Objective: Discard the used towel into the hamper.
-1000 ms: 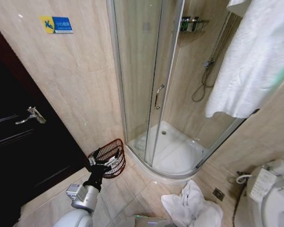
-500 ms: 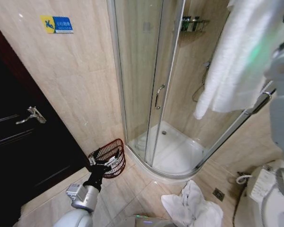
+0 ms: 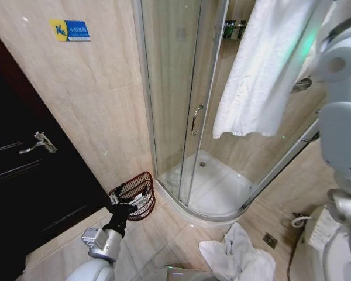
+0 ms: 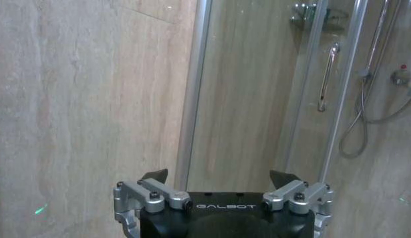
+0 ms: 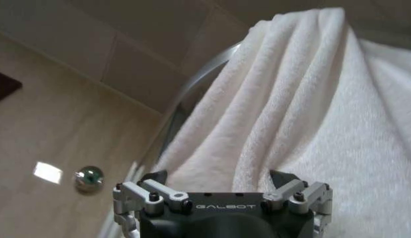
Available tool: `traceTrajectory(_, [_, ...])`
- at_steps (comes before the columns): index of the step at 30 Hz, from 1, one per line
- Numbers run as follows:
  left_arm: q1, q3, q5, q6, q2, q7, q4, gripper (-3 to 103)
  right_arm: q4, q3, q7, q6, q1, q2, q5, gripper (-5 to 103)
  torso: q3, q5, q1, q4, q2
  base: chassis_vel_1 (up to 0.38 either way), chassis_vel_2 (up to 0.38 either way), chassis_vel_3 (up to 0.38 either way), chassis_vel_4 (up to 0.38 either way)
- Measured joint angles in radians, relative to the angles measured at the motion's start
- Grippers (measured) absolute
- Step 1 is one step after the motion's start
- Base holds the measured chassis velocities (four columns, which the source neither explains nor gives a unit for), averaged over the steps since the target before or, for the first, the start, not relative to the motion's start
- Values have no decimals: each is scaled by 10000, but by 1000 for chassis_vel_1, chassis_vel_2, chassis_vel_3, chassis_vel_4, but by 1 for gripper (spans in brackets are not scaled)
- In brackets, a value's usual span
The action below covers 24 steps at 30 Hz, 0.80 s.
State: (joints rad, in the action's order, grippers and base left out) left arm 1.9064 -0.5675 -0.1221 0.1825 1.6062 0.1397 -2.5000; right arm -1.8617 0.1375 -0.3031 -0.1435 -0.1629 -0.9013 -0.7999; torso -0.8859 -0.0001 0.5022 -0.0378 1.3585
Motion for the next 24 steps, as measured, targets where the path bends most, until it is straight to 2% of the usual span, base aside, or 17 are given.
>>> traceTrajectory(3, [0,0,0,1,0,0,0,100,-157,46,2,14,108,-179,-307,100,0,-3,0,-2,0,0,0,0,0])
traceTrajectory(4, [0,1,0,0,0,0,0,100,-259,156,15,29,239,-249,-677,100,0,-1,0,-2,0,0,0,0,0])
traceTrajectory(10, [0,0,0,0,0,0,0,100,-117,302,207,132,331,-267,-835,100,1,3,0,2,0,0,0,0,0])
traceTrajectory(14, [0,0,0,1,0,0,0,100,225,514,280,73,370,-214,475,100,0,-3,0,-3,0,0,0,0,0])
traceTrajectory(15, [0,0,0,1,0,0,0,100,225,514,280,73,370,-214,475,100,0,-3,0,-3,0,0,0,0,0])
traceTrajectory(18, [0,-1,0,0,0,0,0,100,298,1161,690,-52,754,131,2673,100,0,5,1,-1,0,0,0,0,0])
traceTrajectory(19, [0,-1,0,0,0,0,0,100,298,1161,690,-52,754,131,2673,100,0,5,1,-1,0,0,0,0,0])
traceTrajectory(21, [0,0,0,0,-1,0,0,100,203,1910,1471,210,1181,627,4598,100,1,6,1,4,0,0,0,0,0])
traceTrajectory(24, [0,0,0,0,0,0,0,100,-26,2190,1571,115,1471,1047,4938,100,2,7,0,6,0,0,0,0,0])
